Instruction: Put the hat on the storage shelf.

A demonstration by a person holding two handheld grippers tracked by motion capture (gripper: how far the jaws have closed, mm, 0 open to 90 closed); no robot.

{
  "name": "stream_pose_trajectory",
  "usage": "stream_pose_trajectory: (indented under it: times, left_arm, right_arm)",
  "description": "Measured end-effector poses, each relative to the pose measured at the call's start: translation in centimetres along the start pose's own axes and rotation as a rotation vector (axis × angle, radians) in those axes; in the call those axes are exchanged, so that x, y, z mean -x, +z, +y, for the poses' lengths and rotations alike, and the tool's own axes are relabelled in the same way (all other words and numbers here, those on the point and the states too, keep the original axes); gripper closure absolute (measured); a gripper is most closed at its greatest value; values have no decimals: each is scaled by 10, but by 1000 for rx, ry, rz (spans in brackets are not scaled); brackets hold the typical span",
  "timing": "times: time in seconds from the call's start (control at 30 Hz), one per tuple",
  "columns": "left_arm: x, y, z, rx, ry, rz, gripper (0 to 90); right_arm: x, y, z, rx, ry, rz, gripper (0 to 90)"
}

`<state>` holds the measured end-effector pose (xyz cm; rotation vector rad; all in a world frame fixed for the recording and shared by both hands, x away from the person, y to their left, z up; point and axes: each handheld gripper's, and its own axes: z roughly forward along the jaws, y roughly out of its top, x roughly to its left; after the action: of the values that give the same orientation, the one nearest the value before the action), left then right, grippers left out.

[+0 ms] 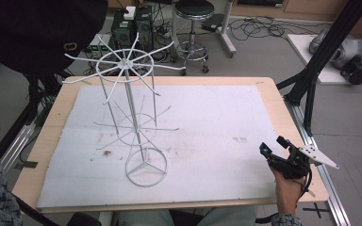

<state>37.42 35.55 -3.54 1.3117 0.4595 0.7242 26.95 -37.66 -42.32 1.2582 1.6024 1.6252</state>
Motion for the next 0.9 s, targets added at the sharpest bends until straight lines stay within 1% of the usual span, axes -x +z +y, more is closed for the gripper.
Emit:
stream_pose_trajectory:
  times: [0.1, 0.17, 0.27, 0.4, 0.47, 0.5, 0.57, 0.67, 0.83, 0.9]
  left_arm:
    - [1, 1, 3, 13, -7, -9, 862]
    - [1, 1, 4, 24, -18, -10, 863]
    - [2, 2, 4, 35, -28, -28, 862]
    - [2, 1, 4, 37, -38, -44, 862]
    - [3, 1, 5, 38, -38, -44, 862]
    - [3, 1, 5, 39, -36, -45, 862]
    - [4, 1, 6, 38, -36, -43, 862]
    - [5, 0, 7, 42, -39, -56, 862]
    - [6, 0, 7, 42, -51, -65, 863]
    - [8, 1, 7, 44, -54, -76, 863]
  right_arm:
    - [1, -1, 0, 1, -9, -1, 123]
    - [1, -1, 0, 3, -2, -1, 123]
    - [1, -1, 0, 3, -1, -1, 123]
    - [1, 0, 0, -1, -5, 0, 123]
    - [0, 0, 0, 1, -1, -2, 122]
    - [1, 1, 0, 2, -7, 0, 123]
    - [0, 1, 0, -6, -1, 2, 123]
    - [0, 2, 0, -4, -7, 4, 122]
    - [0, 2, 0, -2, -4, 5, 122]
    - [0, 3, 0, -4, -3, 1, 123]
